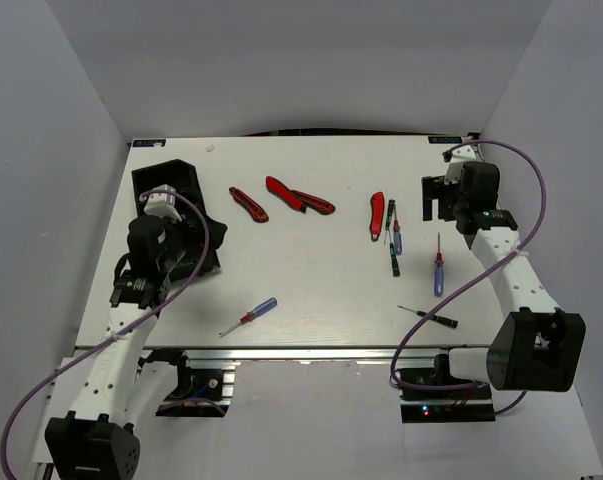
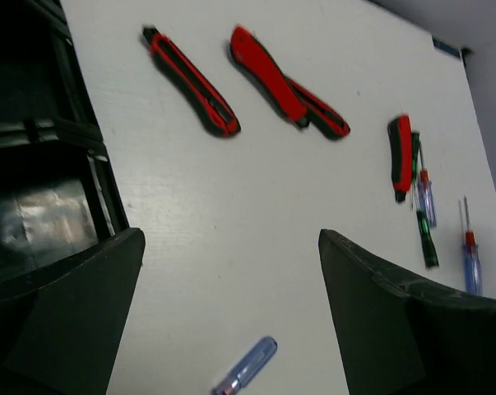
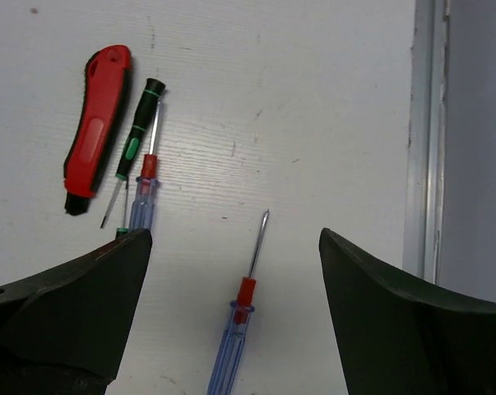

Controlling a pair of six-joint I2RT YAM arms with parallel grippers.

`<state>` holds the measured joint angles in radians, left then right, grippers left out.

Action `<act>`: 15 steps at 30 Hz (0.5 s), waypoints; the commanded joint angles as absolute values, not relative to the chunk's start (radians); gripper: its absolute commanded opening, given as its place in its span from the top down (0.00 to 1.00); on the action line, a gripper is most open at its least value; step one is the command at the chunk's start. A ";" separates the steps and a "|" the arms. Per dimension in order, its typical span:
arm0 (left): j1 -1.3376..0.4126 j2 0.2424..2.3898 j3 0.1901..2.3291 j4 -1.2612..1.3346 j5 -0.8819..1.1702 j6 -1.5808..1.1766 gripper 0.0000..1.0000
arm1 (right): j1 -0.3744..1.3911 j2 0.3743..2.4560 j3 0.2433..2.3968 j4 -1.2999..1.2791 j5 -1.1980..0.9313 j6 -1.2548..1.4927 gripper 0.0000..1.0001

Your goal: Sort the tools into containers

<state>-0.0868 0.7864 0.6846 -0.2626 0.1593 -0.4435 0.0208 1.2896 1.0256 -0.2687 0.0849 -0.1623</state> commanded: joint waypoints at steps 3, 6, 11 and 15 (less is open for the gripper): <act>-0.087 0.857 0.745 -0.406 0.405 -0.379 0.02 | 0.020 1.243 1.046 -0.296 -0.115 -0.239 0.11; -0.110 0.923 0.816 -0.556 0.400 -0.350 0.02 | 0.021 1.224 1.042 -0.374 -0.515 -0.464 0.11; -0.259 1.081 0.940 -0.736 0.256 -0.287 0.03 | 0.060 1.272 1.089 -0.567 -0.773 -0.702 0.11; -0.371 1.238 1.026 -0.906 0.106 -0.246 0.09 | 0.066 1.296 1.106 -0.736 -0.957 -0.951 0.11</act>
<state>-0.3107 1.1595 0.9688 -0.7181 0.2390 -0.3031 0.0635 1.2781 1.0595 -0.5758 -0.7181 -0.7097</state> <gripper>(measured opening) 0.915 0.895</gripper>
